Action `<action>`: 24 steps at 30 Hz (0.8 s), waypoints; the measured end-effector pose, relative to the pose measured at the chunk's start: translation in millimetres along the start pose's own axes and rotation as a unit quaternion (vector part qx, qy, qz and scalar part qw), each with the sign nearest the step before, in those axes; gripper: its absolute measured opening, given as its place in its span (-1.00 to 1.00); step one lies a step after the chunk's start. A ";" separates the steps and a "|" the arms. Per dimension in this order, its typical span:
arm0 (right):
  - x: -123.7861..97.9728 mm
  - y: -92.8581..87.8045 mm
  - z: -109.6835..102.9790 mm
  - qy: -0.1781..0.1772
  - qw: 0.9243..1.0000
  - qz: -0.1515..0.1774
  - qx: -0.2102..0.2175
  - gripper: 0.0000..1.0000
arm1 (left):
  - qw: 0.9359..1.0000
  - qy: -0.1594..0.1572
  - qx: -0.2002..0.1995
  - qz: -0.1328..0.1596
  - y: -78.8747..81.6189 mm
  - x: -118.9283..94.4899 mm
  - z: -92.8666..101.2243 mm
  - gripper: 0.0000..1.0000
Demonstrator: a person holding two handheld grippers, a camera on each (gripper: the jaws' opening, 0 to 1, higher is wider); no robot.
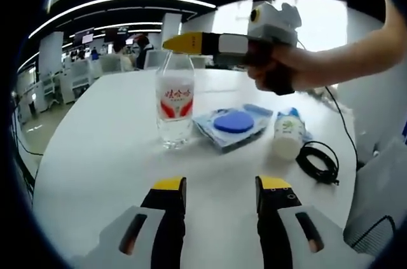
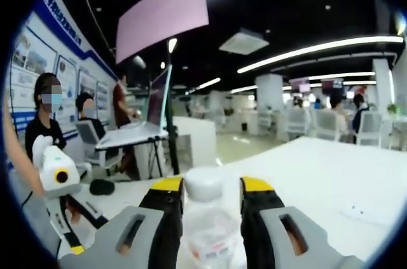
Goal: Arrange the tabletop items into an orderly group along one side of the table until the central work area is clear of visible clutter.
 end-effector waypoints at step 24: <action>-72.9 1.8 4.3 -0.046 0.998 -0.003 0.053 0.95 | 0.998 0.046 -0.041 0.011 10.2 9.4 -2.3 0.70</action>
Point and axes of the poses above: the point that each gripper's makers call its tool centre point, and the gripper's own axes: x roughly forward along the fingers, z roughly to its right, y roughly out of its top, the point moved 6 cm from there along -x, roughly backward along the fingers, and after that the axes turned 8 degrees about -z, right-handed, at the moved point
